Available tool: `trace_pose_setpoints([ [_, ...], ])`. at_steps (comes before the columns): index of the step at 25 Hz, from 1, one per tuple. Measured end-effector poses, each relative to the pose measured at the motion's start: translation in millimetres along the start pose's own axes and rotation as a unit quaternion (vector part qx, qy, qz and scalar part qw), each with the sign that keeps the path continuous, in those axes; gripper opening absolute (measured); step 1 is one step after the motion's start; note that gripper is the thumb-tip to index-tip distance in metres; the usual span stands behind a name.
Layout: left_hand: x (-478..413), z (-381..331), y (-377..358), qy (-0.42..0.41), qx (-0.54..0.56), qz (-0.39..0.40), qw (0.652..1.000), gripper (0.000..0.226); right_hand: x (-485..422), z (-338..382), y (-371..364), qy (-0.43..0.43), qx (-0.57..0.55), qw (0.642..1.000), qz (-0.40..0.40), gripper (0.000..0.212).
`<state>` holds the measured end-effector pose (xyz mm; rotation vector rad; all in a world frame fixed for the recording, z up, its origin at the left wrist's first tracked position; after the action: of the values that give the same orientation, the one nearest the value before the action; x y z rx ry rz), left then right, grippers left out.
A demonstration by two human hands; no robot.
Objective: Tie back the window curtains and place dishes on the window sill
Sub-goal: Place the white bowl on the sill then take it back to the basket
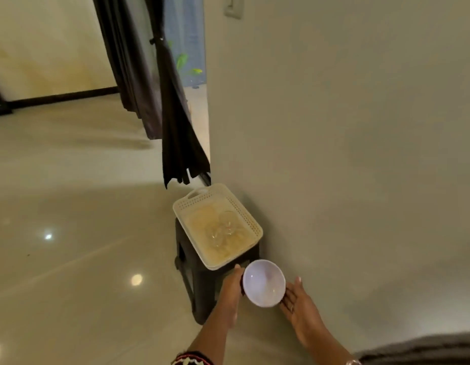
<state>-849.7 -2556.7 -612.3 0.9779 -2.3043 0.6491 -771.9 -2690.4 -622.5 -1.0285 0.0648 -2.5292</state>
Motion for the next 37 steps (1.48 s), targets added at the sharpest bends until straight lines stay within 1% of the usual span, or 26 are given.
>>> trace_pose_setpoints([
  [3, -22.3, -24.6, 24.2, -0.016, 0.039, -0.020, 0.999, 0.040, -30.9, 18.2, -43.6, 0.005, 0.055, 0.998, 0.035, 0.048],
  [7, -65.9, -59.4, 51.2, -0.041, 0.090, -0.056, 0.993, 0.041, -87.2, 47.8, -96.4, 0.017, 0.117, 0.989, 0.092, 0.055],
  [10, -105.7, -92.4, 68.0, -0.056, 0.147, -0.072, 0.985, 0.043, -135.6, 74.8, -139.8, 0.004, 0.147, 0.982, 0.114, 0.057],
  [12, -137.6, -114.1, 79.3, -0.058, 0.174, -0.093, 0.979, 0.046, -169.3, 92.9, -172.5, 0.001, 0.185, 0.973, 0.140, 0.057],
  [14, -168.1, -129.5, 90.9, -0.055, 0.177, -0.120, 0.975, 0.051, -202.2, 106.3, -200.2, -0.001, 0.219, 0.962, 0.165, 0.055],
  [18, -226.0, -138.1, 106.8, -0.057, 0.193, -0.159, 0.966, 0.052, -270.4, 117.5, -241.2, -0.010, 0.286, 0.942, 0.178, 0.056],
  [23, -276.0, -122.5, 114.8, -0.024, 0.195, -0.170, 0.966, 0.054, -339.8, 110.1, -265.5, -0.032, 0.389, 0.901, 0.187, 0.054],
  [27, -300.7, -107.1, 118.8, 0.011, 0.154, -0.179, 0.972, 0.060, -374.5, 96.7, -269.4, -0.057, 0.428, 0.880, 0.197, 0.054],
  [32, -316.7, -90.6, 121.2, 0.020, 0.139, -0.180, 0.974, 0.060, -393.6, 82.3, -266.6, -0.084, 0.476, 0.852, 0.199, 0.055],
  [36, -324.5, -83.5, 123.7, 0.028, 0.138, -0.179, 0.974, 0.060, -401.4, 75.9, -264.4, -0.078, 0.495, 0.840, 0.206, 0.072],
  [37, -324.7, -82.4, 123.4, 0.030, 0.135, -0.179, 0.974, 0.060, -401.2, 74.9, -264.1, -0.075, 0.499, 0.837, 0.210, 0.074],
])
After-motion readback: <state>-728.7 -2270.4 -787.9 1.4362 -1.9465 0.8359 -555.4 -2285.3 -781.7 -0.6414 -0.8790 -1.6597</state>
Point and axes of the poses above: each hand's wrist, its own x-axis away from the middle knuckle, its own y-axis out of the back of the hand, z = x × y, the point moved 3 cm from there along -x, towards the middle knuckle, and after that the axes turned 1 degree about -z, right-handed, at the moved point
